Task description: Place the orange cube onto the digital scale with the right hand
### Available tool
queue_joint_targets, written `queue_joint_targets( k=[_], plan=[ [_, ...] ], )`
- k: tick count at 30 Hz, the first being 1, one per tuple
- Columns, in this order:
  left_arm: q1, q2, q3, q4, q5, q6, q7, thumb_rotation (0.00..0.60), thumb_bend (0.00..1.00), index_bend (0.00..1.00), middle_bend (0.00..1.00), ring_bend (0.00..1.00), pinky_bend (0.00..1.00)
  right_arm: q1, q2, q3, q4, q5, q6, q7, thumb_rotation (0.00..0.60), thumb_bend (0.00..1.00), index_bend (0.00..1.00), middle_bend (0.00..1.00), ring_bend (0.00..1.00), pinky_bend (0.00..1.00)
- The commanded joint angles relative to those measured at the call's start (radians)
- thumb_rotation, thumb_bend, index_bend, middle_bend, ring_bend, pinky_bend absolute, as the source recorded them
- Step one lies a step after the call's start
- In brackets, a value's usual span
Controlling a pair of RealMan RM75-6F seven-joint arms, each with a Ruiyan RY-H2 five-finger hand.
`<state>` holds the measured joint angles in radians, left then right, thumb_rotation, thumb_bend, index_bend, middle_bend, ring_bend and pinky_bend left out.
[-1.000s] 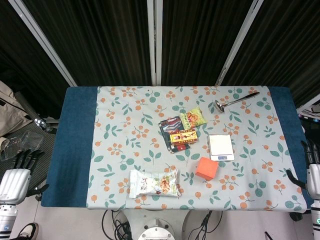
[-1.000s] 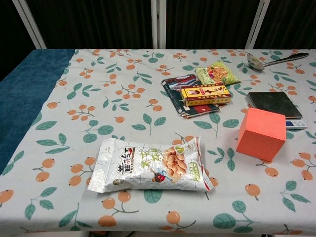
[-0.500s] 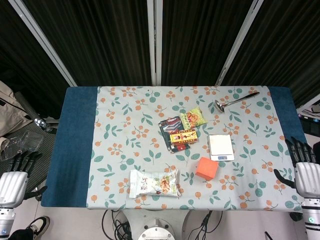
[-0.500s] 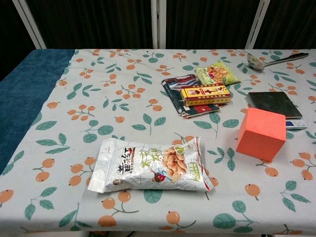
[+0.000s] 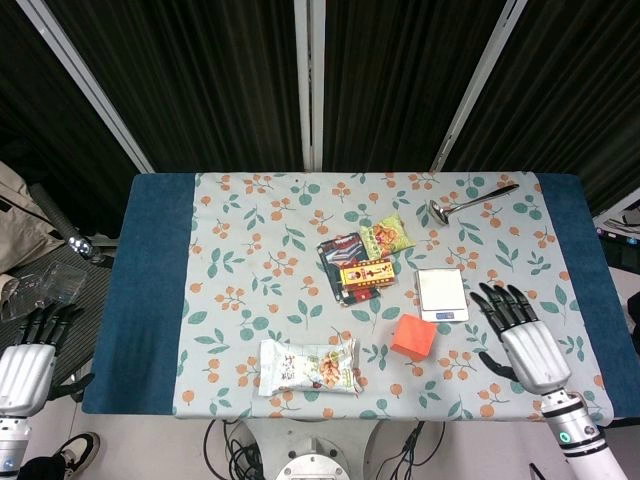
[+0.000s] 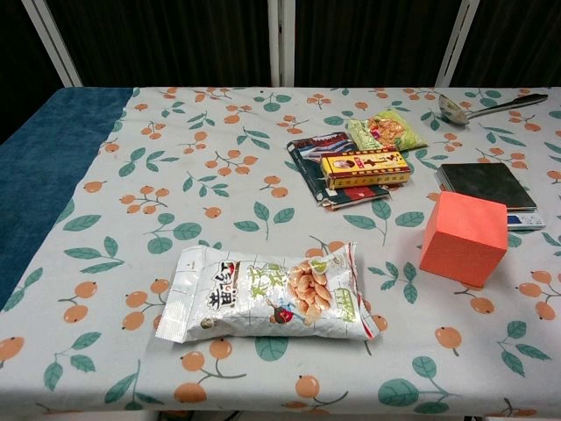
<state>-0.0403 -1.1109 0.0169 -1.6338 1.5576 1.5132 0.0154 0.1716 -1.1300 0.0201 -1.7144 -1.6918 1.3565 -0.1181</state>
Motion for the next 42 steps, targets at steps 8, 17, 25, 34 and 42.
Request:
queue_joint_targets(
  k=[8, 17, 25, 34, 42],
  plan=[
    [0.012, 0.004, 0.006, 0.017, -0.001, 0.009, -0.027, 0.6, 0.06, 0.12, 0.08, 0.0, 0.04, 0.105, -0.105, 0.0, -0.064, 0.116, -0.25, -0.393, 0.6, 0.06, 0.0, 0.0, 0.0, 0.0],
    [0.019, 0.008, 0.006, 0.024, 0.011, 0.025, -0.046, 0.6, 0.06, 0.13, 0.08, 0.0, 0.04, 0.181, -0.198, 0.038, -0.017, 0.229, -0.334, -0.515, 0.6, 0.06, 0.0, 0.0, 0.0, 0.0],
    [0.024, 0.012, 0.008, 0.028, -0.007, 0.013, -0.048, 0.6, 0.06, 0.13, 0.08, 0.0, 0.04, 0.242, -0.225, 0.041, -0.004, 0.303, -0.405, -0.549, 0.6, 0.17, 0.0, 0.0, 0.0, 0.0],
    [0.026, 0.016, 0.009, 0.024, -0.01, 0.008, -0.05, 0.6, 0.06, 0.13, 0.08, 0.0, 0.04, 0.252, -0.216, 0.024, -0.007, 0.293, -0.364, -0.528, 0.6, 0.27, 0.52, 0.43, 0.26, 0.12],
    [0.027, 0.02, 0.01, 0.02, -0.004, 0.009, -0.053, 0.6, 0.06, 0.13, 0.08, 0.0, 0.04, 0.226, -0.15, 0.046, -0.027, 0.225, -0.236, -0.394, 0.6, 0.27, 0.6, 0.47, 0.31, 0.13]
  ],
)
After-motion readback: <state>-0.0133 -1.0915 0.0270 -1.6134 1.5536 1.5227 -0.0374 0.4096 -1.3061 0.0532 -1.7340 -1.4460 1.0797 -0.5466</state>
